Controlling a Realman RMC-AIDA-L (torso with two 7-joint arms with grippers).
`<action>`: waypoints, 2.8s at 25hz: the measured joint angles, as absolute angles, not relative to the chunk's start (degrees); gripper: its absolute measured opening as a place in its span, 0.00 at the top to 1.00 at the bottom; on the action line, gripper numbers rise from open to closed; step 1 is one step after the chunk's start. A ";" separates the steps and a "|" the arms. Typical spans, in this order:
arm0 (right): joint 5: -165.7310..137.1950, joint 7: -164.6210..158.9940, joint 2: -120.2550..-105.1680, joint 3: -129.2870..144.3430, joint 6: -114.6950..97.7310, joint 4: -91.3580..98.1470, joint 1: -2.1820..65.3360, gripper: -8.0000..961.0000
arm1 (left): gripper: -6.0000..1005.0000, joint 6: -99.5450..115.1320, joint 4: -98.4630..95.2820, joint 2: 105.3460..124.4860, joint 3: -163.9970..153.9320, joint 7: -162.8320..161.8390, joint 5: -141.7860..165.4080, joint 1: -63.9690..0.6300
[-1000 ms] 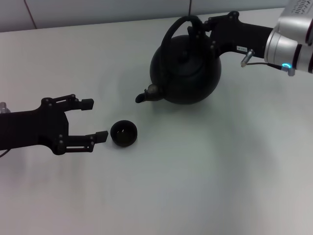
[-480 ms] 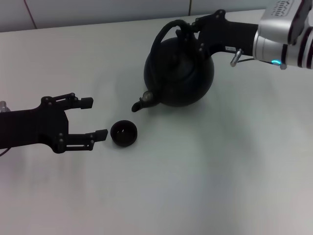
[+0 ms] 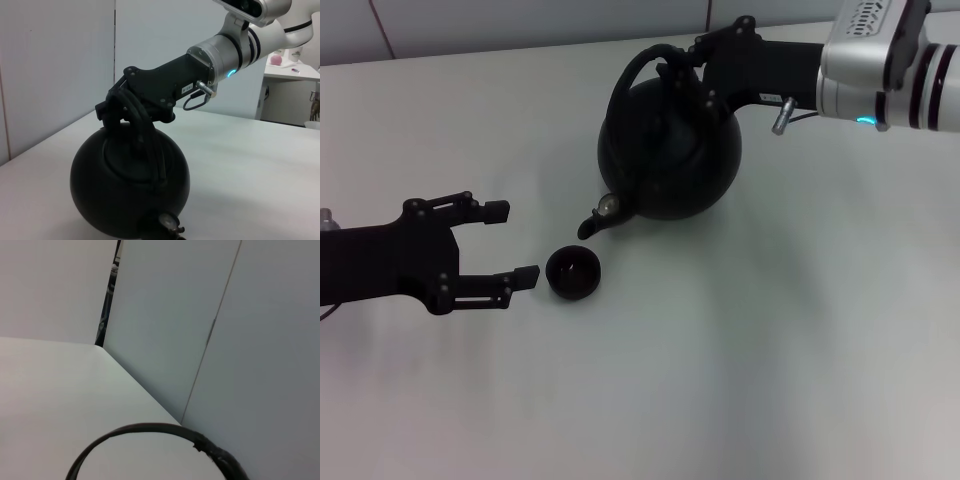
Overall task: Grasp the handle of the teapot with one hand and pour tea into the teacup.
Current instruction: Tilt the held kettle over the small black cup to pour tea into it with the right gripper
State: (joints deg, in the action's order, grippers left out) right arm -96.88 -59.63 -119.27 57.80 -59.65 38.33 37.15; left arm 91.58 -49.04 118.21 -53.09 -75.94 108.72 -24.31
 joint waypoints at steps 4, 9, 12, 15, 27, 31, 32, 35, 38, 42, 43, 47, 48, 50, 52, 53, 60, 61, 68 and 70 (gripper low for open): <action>-97.02 -59.77 -119.27 58.82 -58.99 38.54 37.62 0.89 | 0.14 91.58 -49.04 118.15 -53.09 -75.94 108.72 -24.17; -97.06 -59.61 -119.34 60.06 -58.83 39.34 37.65 0.89 | 0.14 91.58 -49.04 118.12 -53.09 -75.94 108.72 -24.15; -97.07 -59.50 -119.36 60.45 -58.34 39.83 37.69 0.89 | 0.14 91.58 -49.04 118.12 -53.09 -75.94 108.72 -24.16; -97.09 -59.41 -119.36 60.46 -58.21 39.87 37.73 0.89 | 0.14 91.58 -49.04 118.12 -53.09 -75.93 108.72 -24.17; -97.12 -59.22 -119.36 64.05 -56.28 41.67 37.20 0.89 | 0.14 91.58 -48.91 118.12 -53.09 -75.94 108.72 -24.26; -97.12 -59.21 -119.39 64.77 -55.85 41.84 37.12 0.89 | 0.14 91.58 -48.86 118.12 -53.09 -75.94 108.72 -24.26; -97.12 -59.19 -119.40 64.82 -55.83 41.89 37.11 0.89 | 0.14 91.58 -48.82 118.12 -53.09 -75.93 108.72 -24.26; -97.12 -59.15 -119.41 64.83 -55.82 42.01 37.10 0.89 | 0.14 91.58 -48.80 118.12 -53.09 -75.94 108.72 -24.26; -97.12 -58.60 -119.43 64.85 -55.80 42.20 37.09 0.89 | 0.14 91.58 -48.78 118.08 -53.09 -75.94 108.72 -24.30; -97.11 -57.65 -119.45 64.86 -55.80 42.30 37.09 0.89 | 0.14 91.38 -48.74 118.06 -53.09 -75.93 108.72 -24.42; -97.10 -57.65 -119.44 64.87 -55.80 42.41 37.08 0.89 | 0.14 91.38 -48.74 118.06 -53.09 -75.93 108.72 -24.42; -97.08 -57.65 -119.45 64.87 -55.81 43.07 37.09 0.89 | 0.14 90.86 -48.62 118.04 -53.09 -75.93 108.72 -24.43; -97.08 -57.65 -119.45 64.87 -55.81 43.07 37.09 0.89 | 0.14 90.77 -48.60 118.03 -53.09 -75.93 108.72 -24.44; -97.07 -57.21 -119.45 64.86 -55.81 43.36 37.10 0.89 | 0.14 90.73 -48.60 118.03 -53.09 -75.94 108.72 -24.48; -96.80 -55.86 -119.44 64.86 -55.81 43.55 37.06 0.89 | 0.14 90.71 -48.60 118.07 -53.09 -75.94 108.72 -24.51; -96.80 -55.86 -119.44 64.86 -55.81 43.55 37.06 0.89 | 0.14 90.70 -48.60 118.08 -53.09 -75.93 108.72 -24.52; -96.71 -55.56 -119.44 65.10 -55.93 43.88 37.16 0.89 | 0.14 90.00 -48.60 118.09 -53.09 -76.42 108.72 -24.68; -96.71 -55.55 -119.44 65.28 -55.92 44.00 37.19 0.89 | 0.14 90.00 -48.60 118.09 -53.09 -76.42 108.72 -24.68; -96.67 -55.54 -119.48 66.28 -55.82 44.49 37.16 0.89 | 0.14 89.54 -48.60 117.96 -53.09 -76.55 108.72 -24.81; -96.67 -55.54 -119.49 66.33 -55.82 44.55 37.18 0.89 | 0.14 89.41 -48.60 117.95 -53.08 -76.55 108.72 -24.81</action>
State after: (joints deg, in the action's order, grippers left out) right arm -96.67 -55.54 -119.49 66.33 -55.82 44.55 37.18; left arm 89.41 -48.60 117.95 -53.08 -76.55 108.72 -24.80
